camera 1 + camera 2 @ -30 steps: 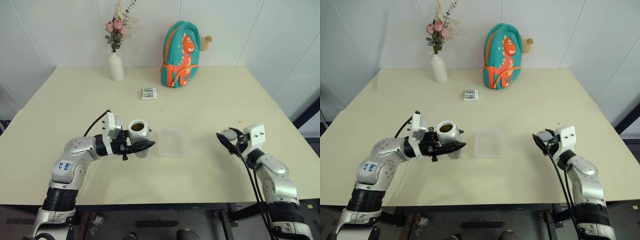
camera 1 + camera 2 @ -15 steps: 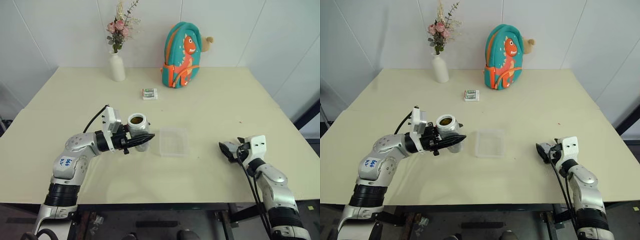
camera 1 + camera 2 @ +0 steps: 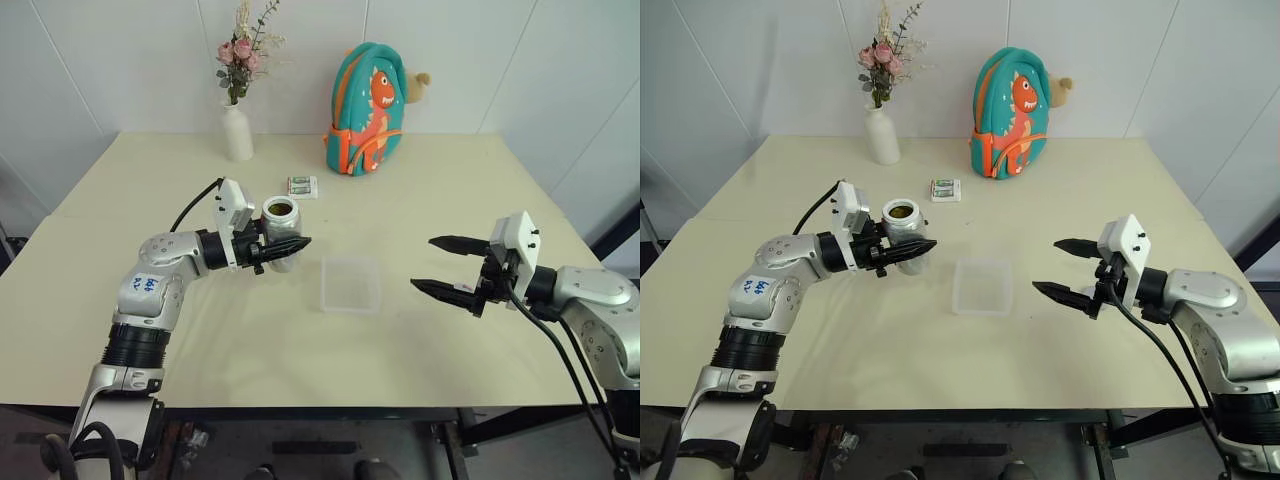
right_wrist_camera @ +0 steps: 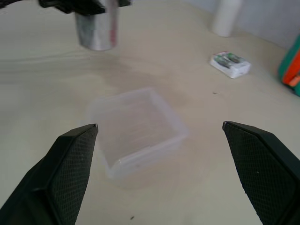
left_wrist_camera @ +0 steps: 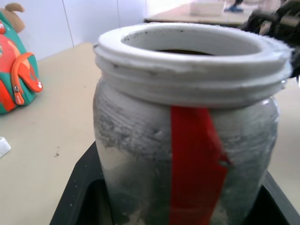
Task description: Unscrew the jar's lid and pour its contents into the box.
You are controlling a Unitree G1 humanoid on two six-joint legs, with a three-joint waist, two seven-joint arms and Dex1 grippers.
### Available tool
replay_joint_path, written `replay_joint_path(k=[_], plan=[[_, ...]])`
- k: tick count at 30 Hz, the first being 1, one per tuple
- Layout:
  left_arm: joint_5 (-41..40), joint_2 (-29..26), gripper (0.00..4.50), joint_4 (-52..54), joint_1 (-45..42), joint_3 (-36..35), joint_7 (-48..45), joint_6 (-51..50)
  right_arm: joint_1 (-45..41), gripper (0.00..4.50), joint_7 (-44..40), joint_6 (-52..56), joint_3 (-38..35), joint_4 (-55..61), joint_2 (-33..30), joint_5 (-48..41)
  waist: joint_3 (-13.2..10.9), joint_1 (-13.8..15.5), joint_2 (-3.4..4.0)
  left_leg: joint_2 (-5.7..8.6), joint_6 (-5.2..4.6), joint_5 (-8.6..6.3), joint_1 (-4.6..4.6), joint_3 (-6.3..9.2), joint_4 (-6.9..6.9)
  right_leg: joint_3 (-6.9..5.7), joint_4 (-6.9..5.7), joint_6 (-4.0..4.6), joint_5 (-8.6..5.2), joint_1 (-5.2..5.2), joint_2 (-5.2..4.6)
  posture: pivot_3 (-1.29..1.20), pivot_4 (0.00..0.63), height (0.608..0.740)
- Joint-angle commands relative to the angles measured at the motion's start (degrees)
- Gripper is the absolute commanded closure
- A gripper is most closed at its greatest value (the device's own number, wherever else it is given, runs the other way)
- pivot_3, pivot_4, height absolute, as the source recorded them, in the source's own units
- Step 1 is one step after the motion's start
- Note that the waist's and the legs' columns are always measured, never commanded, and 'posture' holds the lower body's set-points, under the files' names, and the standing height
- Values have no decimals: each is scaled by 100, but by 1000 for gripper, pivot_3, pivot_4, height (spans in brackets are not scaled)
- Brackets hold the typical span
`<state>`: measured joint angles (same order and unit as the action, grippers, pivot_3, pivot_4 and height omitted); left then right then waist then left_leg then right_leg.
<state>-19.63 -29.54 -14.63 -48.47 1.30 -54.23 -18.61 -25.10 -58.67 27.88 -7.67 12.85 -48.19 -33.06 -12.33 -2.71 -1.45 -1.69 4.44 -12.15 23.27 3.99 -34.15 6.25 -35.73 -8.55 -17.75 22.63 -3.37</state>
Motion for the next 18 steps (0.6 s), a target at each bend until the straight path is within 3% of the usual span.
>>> replay_joint_path(k=[1,5,8,14,16,18], plan=[[576,103,2508,-383,-511,237,277,453,82,15,60,232,-172,448,-89,-202,0,38,-1,0,-1,-1,2,0,0,0,2,0,0,1,0,0,150,740],[1355,428,2508,-894,-1003,714,660,1045,423,15,592,328,-425,642,214,-259,-1,114,-2,1,-4,-4,5,-1,-1,0,11,-1,0,1,0,0,150,740],[2500,452,2508,-1313,-1224,1246,1475,2098,608,15,843,379,-465,830,387,-288,-1,116,-3,1,-5,-5,6,-1,0,1,12,-2,0,2,0,0,150,740],[5591,-63,2508,-1732,-1685,2450,4598,3998,911,15,1219,352,-615,942,573,-282,-5,99,-10,0,-6,-6,5,-6,0,10,10,-5,0,7,1,0,150,740],[5991,-130,2508,-1848,-1751,2590,5156,4368,960,15,1265,340,-634,959,596,-279,-6,120,-10,1,-5,-6,7,-8,0,12,12,-7,1,7,0,0,150,740],[7470,-421,2508,-1524,-1762,3141,6701,4373,1029,15,1373,337,-627,995,687,-301,-6,127,-11,4,-5,-6,8,-9,0,11,12,-10,0,7,-2,0,150,740]])
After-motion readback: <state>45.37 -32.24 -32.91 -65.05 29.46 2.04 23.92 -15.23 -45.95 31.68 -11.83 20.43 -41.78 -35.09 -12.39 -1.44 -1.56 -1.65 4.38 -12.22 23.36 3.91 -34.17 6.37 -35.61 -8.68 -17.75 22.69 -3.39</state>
